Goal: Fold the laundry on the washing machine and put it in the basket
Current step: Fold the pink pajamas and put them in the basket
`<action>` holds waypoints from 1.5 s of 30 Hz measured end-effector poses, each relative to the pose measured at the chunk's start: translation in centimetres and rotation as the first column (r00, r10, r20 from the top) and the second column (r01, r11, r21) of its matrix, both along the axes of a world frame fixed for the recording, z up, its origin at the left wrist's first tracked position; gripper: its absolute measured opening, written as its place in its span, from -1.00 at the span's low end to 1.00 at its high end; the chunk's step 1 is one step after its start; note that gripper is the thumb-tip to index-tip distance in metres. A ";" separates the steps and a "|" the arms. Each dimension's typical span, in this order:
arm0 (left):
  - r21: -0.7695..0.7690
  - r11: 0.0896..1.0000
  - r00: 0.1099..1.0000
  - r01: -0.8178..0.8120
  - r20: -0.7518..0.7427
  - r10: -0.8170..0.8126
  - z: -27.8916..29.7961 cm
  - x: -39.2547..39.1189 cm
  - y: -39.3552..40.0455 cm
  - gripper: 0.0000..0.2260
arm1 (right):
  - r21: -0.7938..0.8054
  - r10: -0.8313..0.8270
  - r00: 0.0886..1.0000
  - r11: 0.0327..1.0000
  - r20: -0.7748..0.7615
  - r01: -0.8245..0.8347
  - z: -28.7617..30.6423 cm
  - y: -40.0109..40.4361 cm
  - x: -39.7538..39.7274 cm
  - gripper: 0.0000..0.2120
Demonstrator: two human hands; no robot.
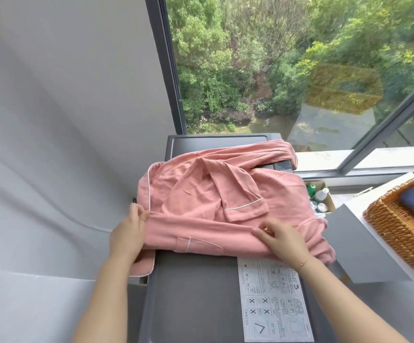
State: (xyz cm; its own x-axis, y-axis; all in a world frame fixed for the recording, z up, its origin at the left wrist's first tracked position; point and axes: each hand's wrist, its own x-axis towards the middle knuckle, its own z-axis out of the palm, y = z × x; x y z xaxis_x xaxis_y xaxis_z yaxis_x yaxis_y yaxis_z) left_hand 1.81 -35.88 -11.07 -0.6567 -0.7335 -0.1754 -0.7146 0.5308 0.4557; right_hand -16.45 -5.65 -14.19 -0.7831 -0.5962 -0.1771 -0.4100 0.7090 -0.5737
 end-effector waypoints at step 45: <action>-0.038 0.996 0.897 -0.087 -0.438 0.061 -2.8 -1.9 2.7 -0.47 | -0.249 -0.336 0.432 0.468 0.837 0.848 8.3 10.9 -7.7 -0.30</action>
State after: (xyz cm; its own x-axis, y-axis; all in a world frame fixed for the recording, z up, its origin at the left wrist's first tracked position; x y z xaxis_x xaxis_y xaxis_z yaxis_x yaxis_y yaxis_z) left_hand -0.11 -33.16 -13.91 -0.6015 -0.7832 0.1575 -0.4894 0.5171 0.7022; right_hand -24.20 5.29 -5.91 -0.7888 -0.1606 -0.5932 0.6009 0.0009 -0.7993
